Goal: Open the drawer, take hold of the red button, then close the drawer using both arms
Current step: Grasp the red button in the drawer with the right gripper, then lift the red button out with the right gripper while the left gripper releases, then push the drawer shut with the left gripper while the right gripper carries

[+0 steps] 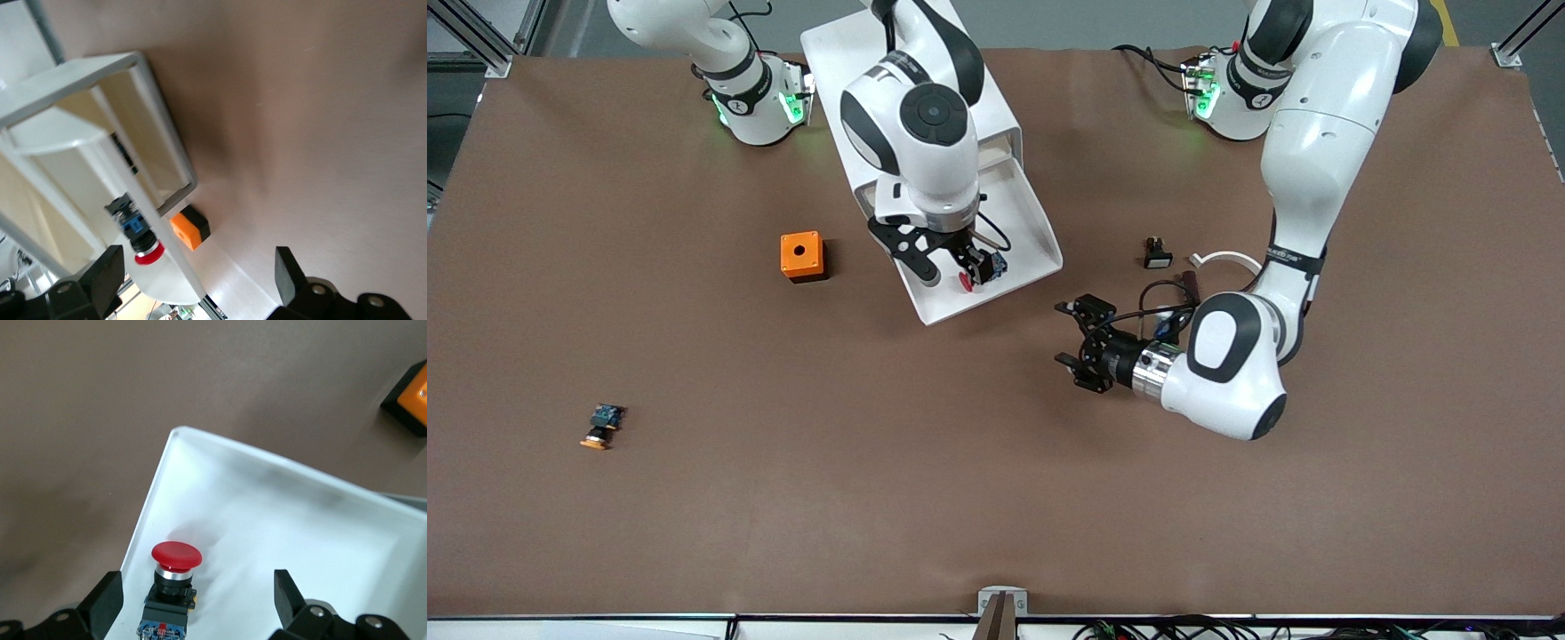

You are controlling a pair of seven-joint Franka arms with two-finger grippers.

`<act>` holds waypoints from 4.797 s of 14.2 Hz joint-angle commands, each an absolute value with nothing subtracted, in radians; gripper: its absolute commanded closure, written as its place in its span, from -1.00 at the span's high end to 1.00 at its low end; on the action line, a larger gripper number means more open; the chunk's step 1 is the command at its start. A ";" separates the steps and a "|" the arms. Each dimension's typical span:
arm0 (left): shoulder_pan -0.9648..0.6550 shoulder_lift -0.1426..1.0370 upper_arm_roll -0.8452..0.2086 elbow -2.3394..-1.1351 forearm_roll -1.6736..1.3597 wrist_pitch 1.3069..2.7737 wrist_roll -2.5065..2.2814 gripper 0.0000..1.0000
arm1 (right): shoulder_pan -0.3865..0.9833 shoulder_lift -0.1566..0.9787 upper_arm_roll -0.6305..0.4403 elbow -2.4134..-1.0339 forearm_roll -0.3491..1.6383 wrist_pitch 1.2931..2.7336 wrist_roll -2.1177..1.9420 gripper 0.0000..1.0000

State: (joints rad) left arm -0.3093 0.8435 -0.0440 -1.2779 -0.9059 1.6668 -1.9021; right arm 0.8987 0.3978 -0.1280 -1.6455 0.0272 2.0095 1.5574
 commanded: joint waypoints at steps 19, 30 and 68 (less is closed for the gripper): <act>-0.362 0.795 -0.017 -1.279 -0.495 1.709 -1.486 0.99 | 0.956 0.534 -0.140 -1.540 0.117 2.014 1.637 0.44; -0.518 0.767 -0.015 -1.278 -0.357 1.933 -1.091 0.98 | 0.870 0.525 -0.141 -1.361 0.143 1.798 1.449 -0.99; -0.731 0.719 -0.147 -1.335 -0.154 1.953 -1.302 0.99 | 0.000 0.758 -0.149 -1.617 0.110 2.379 -0.029 -0.99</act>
